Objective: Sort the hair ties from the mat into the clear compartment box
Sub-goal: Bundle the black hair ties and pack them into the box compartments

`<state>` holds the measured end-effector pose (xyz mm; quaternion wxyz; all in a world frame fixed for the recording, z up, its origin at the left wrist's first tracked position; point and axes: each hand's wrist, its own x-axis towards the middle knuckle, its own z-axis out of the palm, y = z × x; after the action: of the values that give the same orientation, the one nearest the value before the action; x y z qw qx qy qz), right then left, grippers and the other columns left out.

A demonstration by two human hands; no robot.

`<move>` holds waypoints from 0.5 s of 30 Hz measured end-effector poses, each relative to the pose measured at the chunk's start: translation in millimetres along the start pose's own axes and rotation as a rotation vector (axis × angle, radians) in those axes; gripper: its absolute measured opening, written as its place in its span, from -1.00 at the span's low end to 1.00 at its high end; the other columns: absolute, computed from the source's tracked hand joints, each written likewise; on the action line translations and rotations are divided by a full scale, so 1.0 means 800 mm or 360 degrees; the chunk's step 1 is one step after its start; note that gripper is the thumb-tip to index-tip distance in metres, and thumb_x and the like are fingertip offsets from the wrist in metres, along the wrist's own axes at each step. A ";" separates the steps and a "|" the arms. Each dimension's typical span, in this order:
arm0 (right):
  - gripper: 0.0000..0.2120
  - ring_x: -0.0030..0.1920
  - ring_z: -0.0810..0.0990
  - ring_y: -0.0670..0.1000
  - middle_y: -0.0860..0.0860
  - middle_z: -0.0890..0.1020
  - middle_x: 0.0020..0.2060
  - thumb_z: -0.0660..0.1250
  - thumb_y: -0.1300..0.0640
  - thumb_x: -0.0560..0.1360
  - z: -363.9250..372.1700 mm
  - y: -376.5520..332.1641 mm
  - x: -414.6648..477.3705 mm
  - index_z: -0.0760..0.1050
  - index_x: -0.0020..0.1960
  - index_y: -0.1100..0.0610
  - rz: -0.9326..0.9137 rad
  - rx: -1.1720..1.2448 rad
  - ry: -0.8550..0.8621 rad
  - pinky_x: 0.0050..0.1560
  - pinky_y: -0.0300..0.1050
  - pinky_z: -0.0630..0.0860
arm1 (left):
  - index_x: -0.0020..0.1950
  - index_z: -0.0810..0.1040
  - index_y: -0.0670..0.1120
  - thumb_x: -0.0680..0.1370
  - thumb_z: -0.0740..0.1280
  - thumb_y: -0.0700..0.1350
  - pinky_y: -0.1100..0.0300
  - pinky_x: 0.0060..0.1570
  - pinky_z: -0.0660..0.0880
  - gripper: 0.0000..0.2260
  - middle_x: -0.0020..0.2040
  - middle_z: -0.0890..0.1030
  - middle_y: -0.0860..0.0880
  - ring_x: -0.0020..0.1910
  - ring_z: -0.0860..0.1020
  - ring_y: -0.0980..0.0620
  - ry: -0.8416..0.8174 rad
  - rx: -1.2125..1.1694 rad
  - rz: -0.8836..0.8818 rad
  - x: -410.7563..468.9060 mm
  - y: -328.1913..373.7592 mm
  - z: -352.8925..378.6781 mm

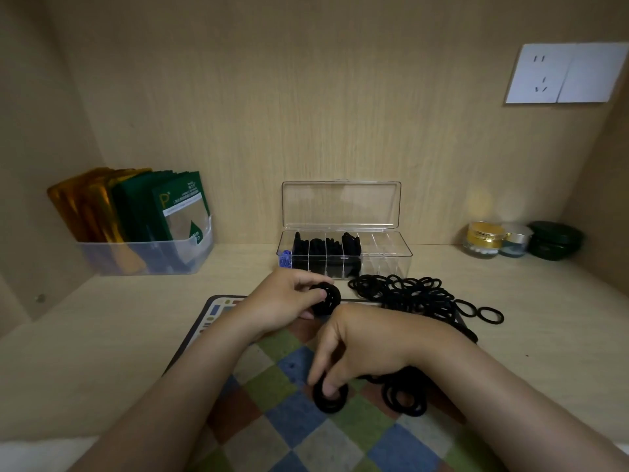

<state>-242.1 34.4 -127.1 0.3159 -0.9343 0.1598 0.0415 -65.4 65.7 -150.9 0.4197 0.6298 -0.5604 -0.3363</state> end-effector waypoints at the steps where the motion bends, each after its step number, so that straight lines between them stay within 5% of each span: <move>1: -0.82 -0.08 0.66 -0.13 -0.10 0.73 -0.11 0.55 0.10 0.39 0.002 -0.001 0.002 0.73 -0.01 -0.02 -0.0002 -0.0027 0.0007 0.09 -0.10 0.56 | 0.25 0.64 -0.02 0.60 0.35 -0.24 0.12 0.01 0.65 -0.74 0.16 0.67 0.02 0.08 0.66 0.07 0.0001 0.0002 0.0003 0.000 0.000 0.000; 10: -0.87 -0.18 0.66 -0.17 -0.04 0.74 -0.16 0.48 0.19 0.49 -0.044 0.015 -0.026 0.71 0.01 0.03 0.0085 0.0159 0.0230 -0.03 -0.27 0.54 | 0.25 0.64 -0.04 0.60 0.34 -0.23 0.19 -0.06 0.65 -0.74 0.09 0.69 -0.04 0.03 0.67 0.08 0.0060 -0.0030 0.0004 0.000 0.002 0.000; 15: -0.71 -0.05 0.65 -0.10 -0.12 0.70 -0.07 0.53 0.10 0.43 -0.038 0.023 -0.033 0.68 0.13 -0.13 0.0269 -0.0128 -0.0022 0.06 -0.20 0.52 | 0.26 0.64 0.01 0.60 0.34 -0.20 0.23 -0.08 0.64 -0.74 0.13 0.65 0.00 0.05 0.65 0.09 0.0036 0.0021 0.0004 -0.001 0.003 0.001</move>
<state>-273.6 9.0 -108.8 0.2745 -0.9291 0.2342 0.0810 -67.0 66.4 -149.1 0.4223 0.6356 -0.5587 -0.3249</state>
